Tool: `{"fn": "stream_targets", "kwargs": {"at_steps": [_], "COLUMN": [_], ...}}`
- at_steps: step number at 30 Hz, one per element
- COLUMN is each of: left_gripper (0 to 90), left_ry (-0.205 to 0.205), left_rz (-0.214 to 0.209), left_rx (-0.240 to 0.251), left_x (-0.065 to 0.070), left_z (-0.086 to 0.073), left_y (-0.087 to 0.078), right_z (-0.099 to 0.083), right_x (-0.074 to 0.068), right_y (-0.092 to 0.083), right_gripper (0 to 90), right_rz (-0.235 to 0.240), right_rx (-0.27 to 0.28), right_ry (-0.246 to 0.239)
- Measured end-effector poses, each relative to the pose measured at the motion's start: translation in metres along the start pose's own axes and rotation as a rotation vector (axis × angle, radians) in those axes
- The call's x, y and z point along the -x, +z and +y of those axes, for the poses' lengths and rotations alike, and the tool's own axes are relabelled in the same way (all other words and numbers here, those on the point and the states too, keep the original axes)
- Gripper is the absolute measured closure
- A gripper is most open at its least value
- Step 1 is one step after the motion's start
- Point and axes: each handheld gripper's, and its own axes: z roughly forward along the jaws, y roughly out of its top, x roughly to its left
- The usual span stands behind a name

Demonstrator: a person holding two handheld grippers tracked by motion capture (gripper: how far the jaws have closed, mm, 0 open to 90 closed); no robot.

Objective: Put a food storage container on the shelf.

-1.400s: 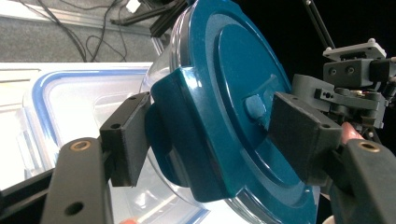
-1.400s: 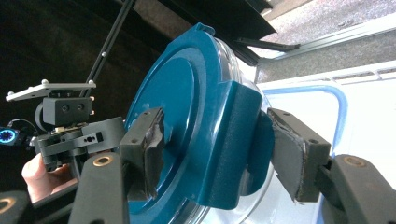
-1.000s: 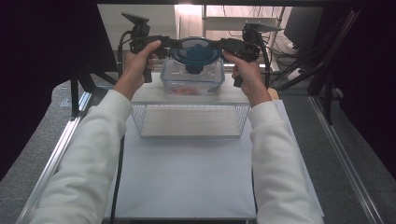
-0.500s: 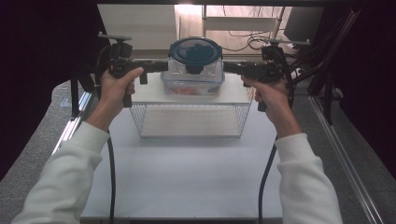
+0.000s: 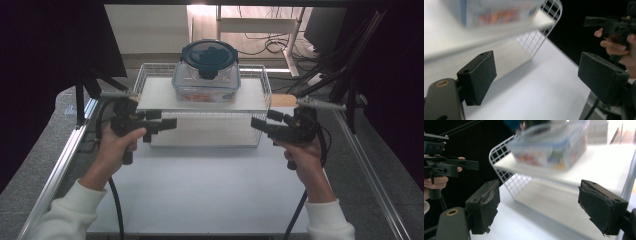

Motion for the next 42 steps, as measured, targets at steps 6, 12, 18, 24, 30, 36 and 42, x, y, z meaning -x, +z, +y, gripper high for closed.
{"fn": "stream_targets", "kwargs": {"at_steps": [6,12,18,24,30,36,42], "left_gripper": [15.6,16.4,16.6,17.6,17.8,18.0,18.0], "left_ry": [0.028,0.04,-0.014,-0.055,-0.034,-0.04,-0.056], "left_rz": [0.045,0.08,0.12,0.102,0.151,0.148,0.158], "left_rx": [-0.009,-0.026,-0.024,-0.058,-0.07,-0.078,-0.1], "left_x": [-0.006,-0.012,-0.025,-0.03,-0.032,-0.036,-0.047], "left_z": [-0.054,-0.091,-0.127,-0.135,-0.138,-0.14,-0.147], "left_y": [-0.006,-0.007,-0.005,0.001,0.004,0.007,0.01], "right_z": [-0.045,-0.077,-0.116,-0.139,-0.141,-0.139,-0.138], "right_x": [0.004,0.004,0.007,0.01,0.011,0.014,0.014], "right_y": [-0.007,-0.013,-0.008,0.007,0.009,0.003,0.002], "right_gripper": [17.8,18.2,18.8,19.2,19.5,19.4,19.4], "right_rz": [-0.024,-0.059,-0.122,-0.158,-0.166,-0.178,-0.186], "right_rx": [-0.029,-0.058,-0.15,-0.225,-0.24,-0.22,-0.214], "right_ry": [0.002,0.017,0.039,0.042,0.031,0.036,0.022]}}
